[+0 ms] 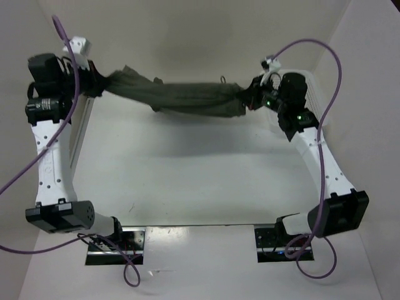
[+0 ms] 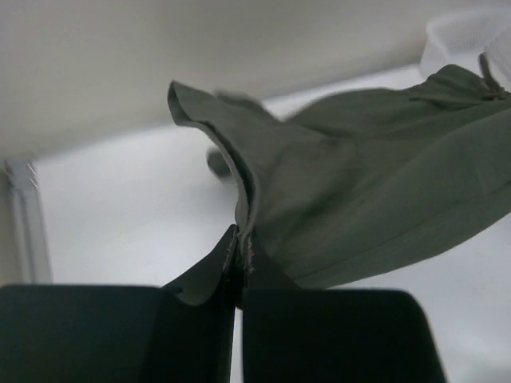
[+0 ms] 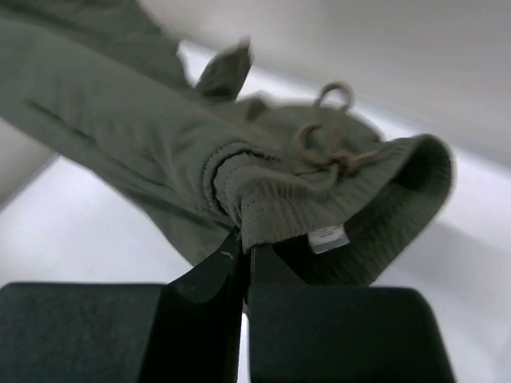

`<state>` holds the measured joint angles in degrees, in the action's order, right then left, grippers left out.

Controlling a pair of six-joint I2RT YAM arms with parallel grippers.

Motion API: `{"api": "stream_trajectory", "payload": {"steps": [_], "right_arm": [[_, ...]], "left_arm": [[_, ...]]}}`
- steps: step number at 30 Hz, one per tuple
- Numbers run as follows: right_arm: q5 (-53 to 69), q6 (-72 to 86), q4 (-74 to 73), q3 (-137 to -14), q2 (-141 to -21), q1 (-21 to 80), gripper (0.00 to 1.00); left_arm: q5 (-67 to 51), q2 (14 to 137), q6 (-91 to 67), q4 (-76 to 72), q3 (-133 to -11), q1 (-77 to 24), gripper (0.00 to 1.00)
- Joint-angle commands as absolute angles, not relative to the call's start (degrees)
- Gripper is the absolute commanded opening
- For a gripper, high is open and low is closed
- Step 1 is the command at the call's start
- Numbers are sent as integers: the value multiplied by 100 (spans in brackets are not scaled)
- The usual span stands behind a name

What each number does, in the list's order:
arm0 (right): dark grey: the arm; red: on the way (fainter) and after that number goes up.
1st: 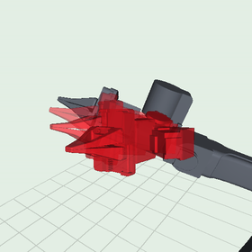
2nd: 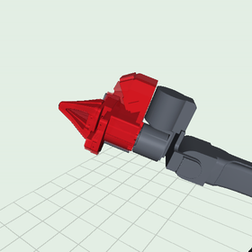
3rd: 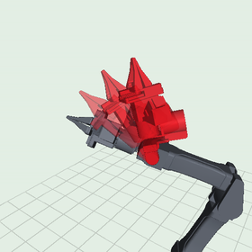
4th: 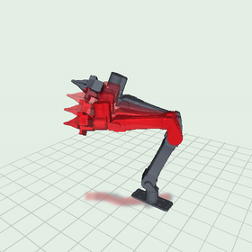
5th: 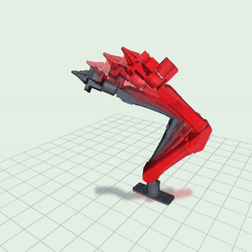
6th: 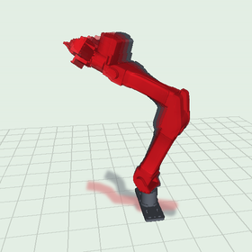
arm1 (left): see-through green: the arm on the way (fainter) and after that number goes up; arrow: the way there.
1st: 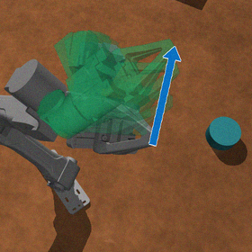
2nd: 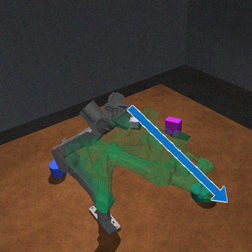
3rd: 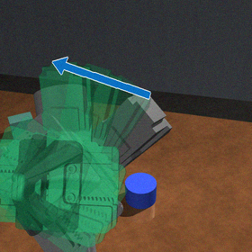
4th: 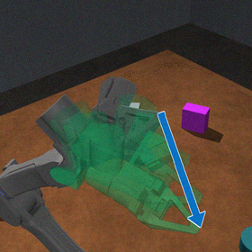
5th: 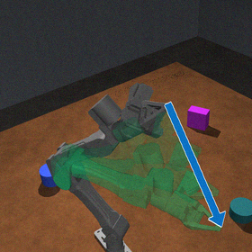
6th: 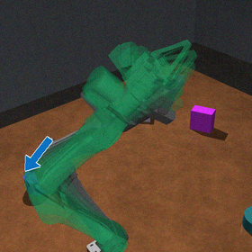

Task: Fold and stack the shorts
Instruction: Flatten the shorts out

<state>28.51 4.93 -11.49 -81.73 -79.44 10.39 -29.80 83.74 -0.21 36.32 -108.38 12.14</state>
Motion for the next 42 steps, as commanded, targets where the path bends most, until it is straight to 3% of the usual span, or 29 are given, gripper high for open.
{"api": "stream_trajectory", "payload": {"steps": [1,3,9,17,23,26,27,31,35,36,37,39,40,42], "right_arm": [[3269,430,-1212,-6955,-7577,1169,0],[3191,309,-1492,-6306,-7523,1308,0],[2417,333,-2188,-5388,-7462,1942,0],[2471,193,-2987,-5405,-7576,2057,11],[1979,141,-4006,-6098,-7454,2302,23],[1907,193,-4578,-6512,-7383,2435,43],[1907,193,-4875,-6608,-7331,2487,61],[1706,272,-5001,-6899,-6962,2487,78],[1495,736,-4239,-6883,-6680,2487,76],[1494,886,-4001,-6734,-6680,2487,70],[1494,1027,-3616,-6654,-6802,2540,55],[1434,1168,-3341,-6348,-7214,2749,40],[1302,1169,-3183,-6259,-7372,2847,26],[1134,1222,-3182,-6057,-7795,3118,11]], "left_arm": [[-2796,8219,0,4367,-9417,1266,0],[-2716,7841,0,4517,-8204,1213,0],[-1986,7523,0,4755,-6260,896,0],[-1574,7585,0,5079,-6434,827,0],[-1046,7515,0,5711,-6618,694,11],[-940,7365,0,6072,-6469,449,20],[-940,7313,0,6308,-6408,448,28],[-993,7260,0,6670,-6267,378,39],[-993,7329,0,6154,-6521,378,51],[-993,7434,0,6013,-6635,378,53],[-880,7557,0,5620,-6836,378,54],[-765,7970,0,5109,-6908,378,55],[-712,8337,0,4663,-6987,378,55],[-782,8752,0,4378,-7198,326,55]]}}
